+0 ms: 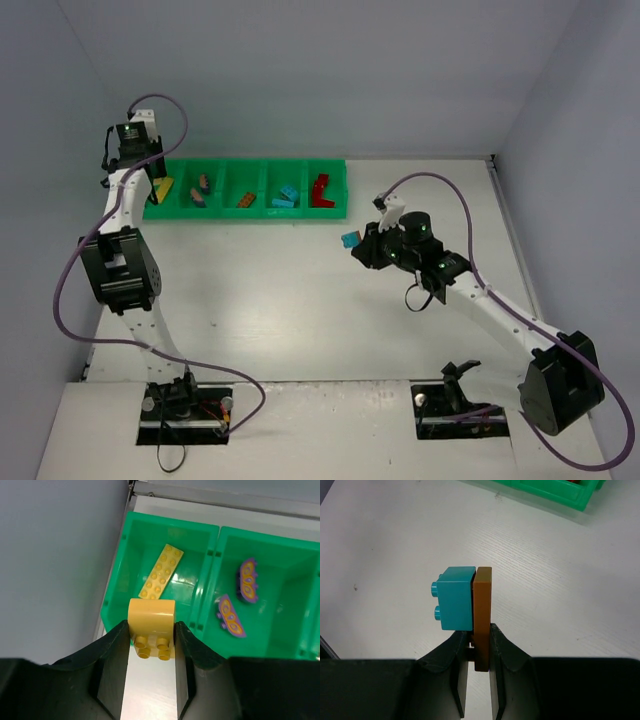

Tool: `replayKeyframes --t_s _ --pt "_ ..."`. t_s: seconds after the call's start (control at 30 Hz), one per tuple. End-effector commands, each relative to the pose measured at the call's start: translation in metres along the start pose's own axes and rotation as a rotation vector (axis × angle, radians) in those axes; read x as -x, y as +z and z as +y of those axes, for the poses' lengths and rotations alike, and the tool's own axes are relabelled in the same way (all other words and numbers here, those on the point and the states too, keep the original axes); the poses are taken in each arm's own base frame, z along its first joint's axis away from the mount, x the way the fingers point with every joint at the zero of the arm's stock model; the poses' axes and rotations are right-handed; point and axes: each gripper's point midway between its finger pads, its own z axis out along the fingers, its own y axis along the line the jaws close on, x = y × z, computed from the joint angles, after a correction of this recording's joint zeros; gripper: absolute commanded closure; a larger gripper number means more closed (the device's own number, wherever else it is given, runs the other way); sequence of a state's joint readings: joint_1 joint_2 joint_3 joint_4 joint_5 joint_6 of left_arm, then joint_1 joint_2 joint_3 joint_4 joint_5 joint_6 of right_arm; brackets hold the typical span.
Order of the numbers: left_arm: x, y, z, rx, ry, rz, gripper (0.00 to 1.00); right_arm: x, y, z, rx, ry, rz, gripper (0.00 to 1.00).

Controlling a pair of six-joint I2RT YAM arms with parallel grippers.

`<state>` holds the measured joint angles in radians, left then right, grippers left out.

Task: Sort the legos into containers by color

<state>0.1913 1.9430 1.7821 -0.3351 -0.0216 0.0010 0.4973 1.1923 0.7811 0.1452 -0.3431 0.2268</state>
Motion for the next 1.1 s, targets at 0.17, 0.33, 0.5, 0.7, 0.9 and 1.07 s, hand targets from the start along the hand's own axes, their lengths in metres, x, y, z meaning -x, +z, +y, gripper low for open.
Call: replayKeyframes --t_s 0.17,0.33,0.5,0.7,0.9,1.07 --pt "0.049 0.039 0.03 0.071 0.052 -0.107 0.82 0.015 -0.006 0.009 0.029 0.001 -0.024 1.0" --pt "0.043 0.063 0.032 0.068 0.017 -0.088 0.53 0.013 0.0 0.006 0.015 0.016 -0.006 1.0" --pt "0.046 0.062 0.028 0.045 -0.018 -0.1 0.34 0.015 0.003 0.005 0.012 0.019 -0.002 1.0" --pt "0.062 0.016 -0.001 -0.1 -0.175 -0.142 0.28 0.022 0.003 0.004 0.003 0.003 -0.02 1.0" --pt "0.079 -0.082 -0.079 -0.422 -0.369 -0.232 0.28 0.033 0.004 0.005 0.001 0.003 -0.056 1.0" --pt "0.041 -0.162 -0.175 -0.731 -0.405 -0.146 0.28 0.038 0.003 0.008 0.012 0.007 -0.084 1.0"
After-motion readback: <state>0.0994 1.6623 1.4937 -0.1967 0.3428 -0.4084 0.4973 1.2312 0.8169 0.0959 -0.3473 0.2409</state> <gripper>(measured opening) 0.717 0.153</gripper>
